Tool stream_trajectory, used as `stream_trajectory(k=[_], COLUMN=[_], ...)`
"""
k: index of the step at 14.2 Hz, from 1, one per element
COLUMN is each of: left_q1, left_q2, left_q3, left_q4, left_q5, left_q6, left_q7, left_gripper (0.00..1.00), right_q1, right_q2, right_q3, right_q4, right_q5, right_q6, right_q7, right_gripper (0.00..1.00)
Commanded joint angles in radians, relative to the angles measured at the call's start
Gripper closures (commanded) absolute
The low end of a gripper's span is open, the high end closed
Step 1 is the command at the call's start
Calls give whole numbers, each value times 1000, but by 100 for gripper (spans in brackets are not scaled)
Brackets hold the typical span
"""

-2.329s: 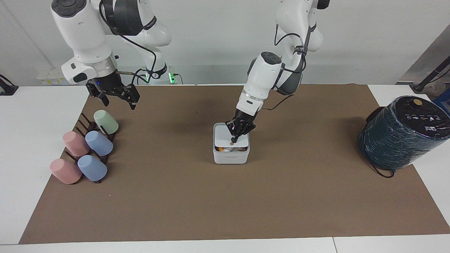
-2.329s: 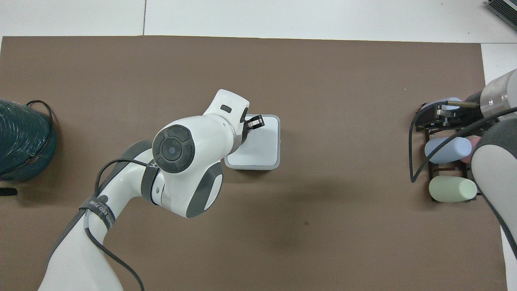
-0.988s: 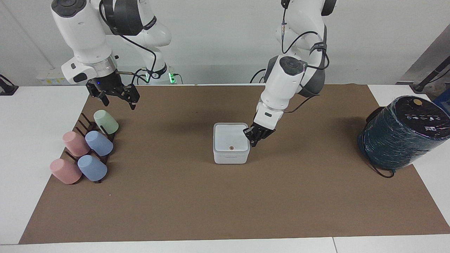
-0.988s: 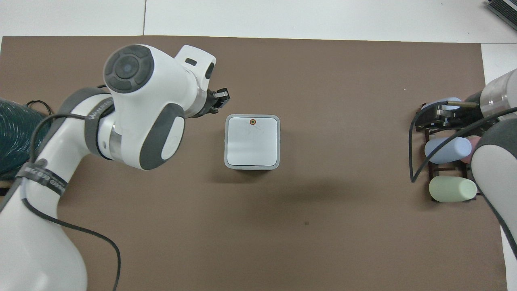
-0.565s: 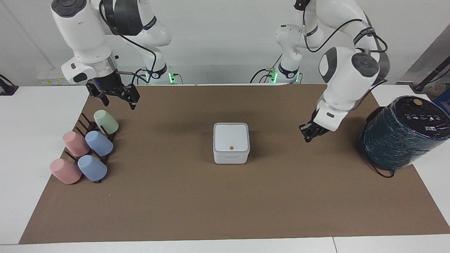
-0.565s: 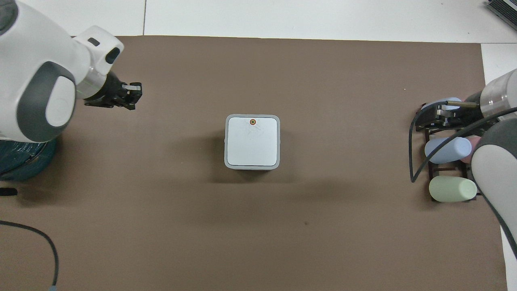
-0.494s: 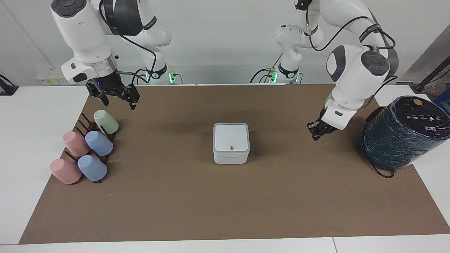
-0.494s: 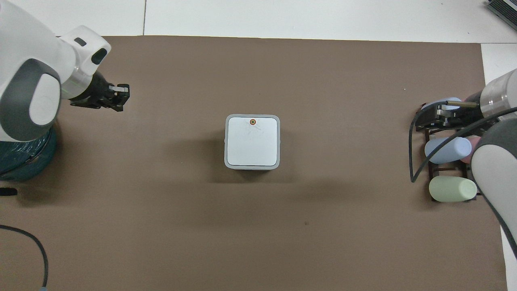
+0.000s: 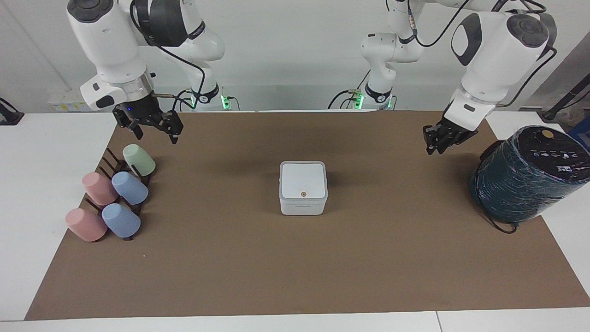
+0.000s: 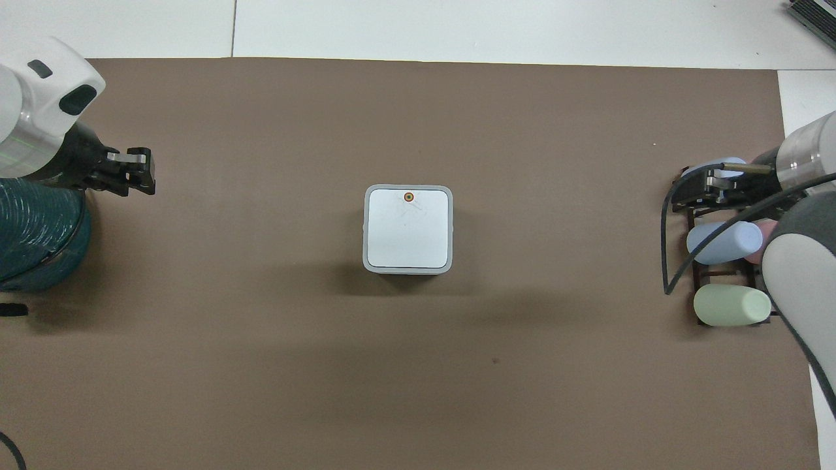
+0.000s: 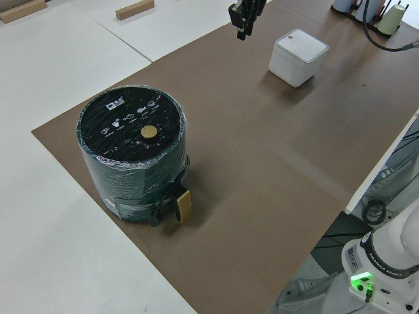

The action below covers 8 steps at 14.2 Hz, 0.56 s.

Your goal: Close trash can lid

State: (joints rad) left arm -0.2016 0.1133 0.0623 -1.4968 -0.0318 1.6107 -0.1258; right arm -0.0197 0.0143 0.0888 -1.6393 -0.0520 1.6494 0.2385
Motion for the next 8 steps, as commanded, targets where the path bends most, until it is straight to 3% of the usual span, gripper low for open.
stream_trajectory(k=[1, 8], left_q1=[-5, -1], left_q2=[-11, -14], left_q3=[-6, -2], left_q4=[-6, -6], left_q5=[26, 26], left_q6=[0, 18], left_q7=[84, 155], left_gripper=[0, 0], right_q1=[-14, -14], right_q2=[-19, -19], right_q3=[8, 8], right_q4=[-19, -19], right_q5=[11, 12], right_q6=[-2, -2], right_q7=[-19, -21], right_gripper=[0, 0])
